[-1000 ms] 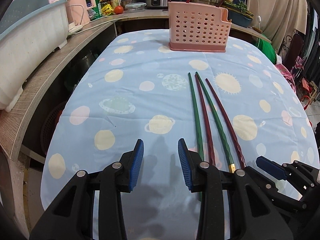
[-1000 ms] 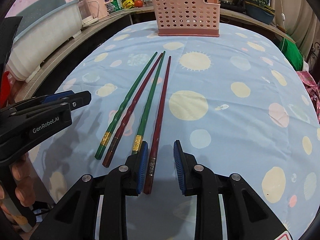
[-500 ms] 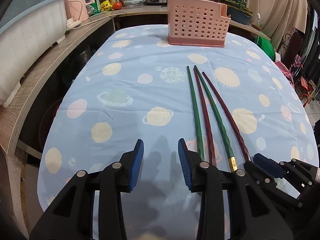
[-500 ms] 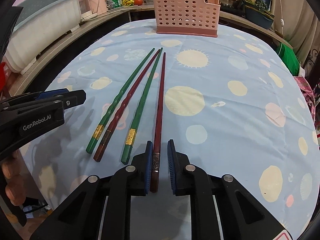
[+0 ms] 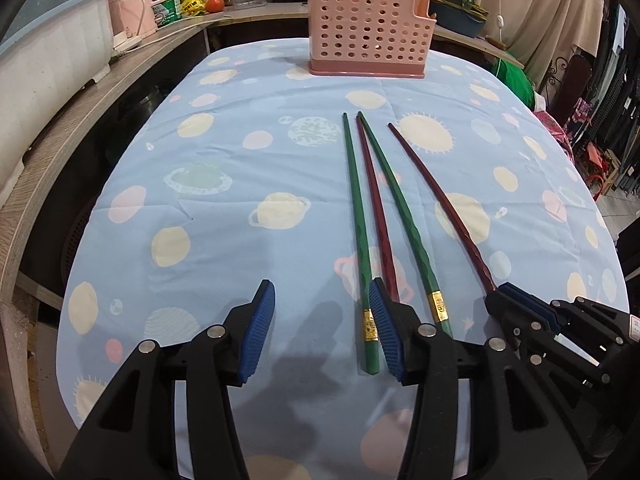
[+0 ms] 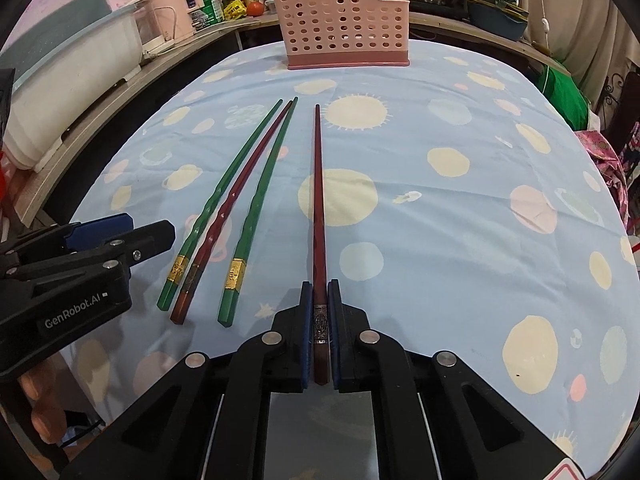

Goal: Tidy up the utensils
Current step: 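Grasp a dark red chopstick with the right gripper while the left gripper grasps a green chopstick, then lift both chopsticks, lower them into the pink holder and open both grippers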

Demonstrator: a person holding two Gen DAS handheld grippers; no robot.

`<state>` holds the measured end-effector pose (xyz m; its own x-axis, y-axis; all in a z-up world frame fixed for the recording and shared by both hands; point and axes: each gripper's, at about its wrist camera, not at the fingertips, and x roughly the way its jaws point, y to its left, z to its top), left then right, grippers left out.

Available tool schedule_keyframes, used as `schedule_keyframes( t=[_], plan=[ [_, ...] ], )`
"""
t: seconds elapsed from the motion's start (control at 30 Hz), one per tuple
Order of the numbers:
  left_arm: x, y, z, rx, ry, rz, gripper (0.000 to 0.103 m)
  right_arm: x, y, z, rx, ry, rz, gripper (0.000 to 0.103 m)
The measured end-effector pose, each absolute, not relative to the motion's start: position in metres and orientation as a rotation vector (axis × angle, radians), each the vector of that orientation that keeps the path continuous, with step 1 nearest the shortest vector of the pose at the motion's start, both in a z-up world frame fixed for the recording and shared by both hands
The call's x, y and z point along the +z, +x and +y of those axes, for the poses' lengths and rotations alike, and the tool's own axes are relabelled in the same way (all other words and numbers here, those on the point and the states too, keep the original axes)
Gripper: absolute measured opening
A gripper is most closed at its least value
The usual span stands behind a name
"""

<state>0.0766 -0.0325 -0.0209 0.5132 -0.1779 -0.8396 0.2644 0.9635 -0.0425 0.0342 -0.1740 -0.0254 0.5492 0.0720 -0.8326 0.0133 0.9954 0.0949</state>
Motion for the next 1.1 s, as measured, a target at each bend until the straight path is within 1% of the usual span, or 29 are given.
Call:
schedule_keyframes(
  t=[0.27,0.37,0.67,0.77,0.83,0.9,1.1],
  plan=[
    [-0.033,0.076,-0.038,-0.27,0.111,1.027,0.047,-0.026,0.034,-0.174,0.035,0.096,0.986,0.007],
    [-0.035,0.076,-0.037,-0.267,0.113,1.023,0.049,-0.026,0.034,-0.174,0.035,0.095,0.986,0.007],
    [-0.04,0.074,-0.036,-0.259,0.13,1.014,0.045,-0.026,0.034,-0.174,0.035,0.097,0.986,0.007],
    [-0.039,0.072,-0.036,-0.266,0.13,1.012,0.033,-0.026,0.034,-0.174,0.034,0.095,0.986,0.007],
    [-0.038,0.072,-0.036,-0.272,0.128,1.015,0.018,-0.026,0.034,-0.174,0.035,0.098,0.987,0.007],
    [-0.037,0.073,-0.035,-0.284,0.12,1.024,0.008,-0.026,0.034,-0.175,0.036,0.102,0.989,0.007],
    [-0.024,0.074,-0.032,-0.29,0.099,1.011,0.007,-0.015,0.032,-0.178,0.038,0.113,0.973,0.007]
  ],
)
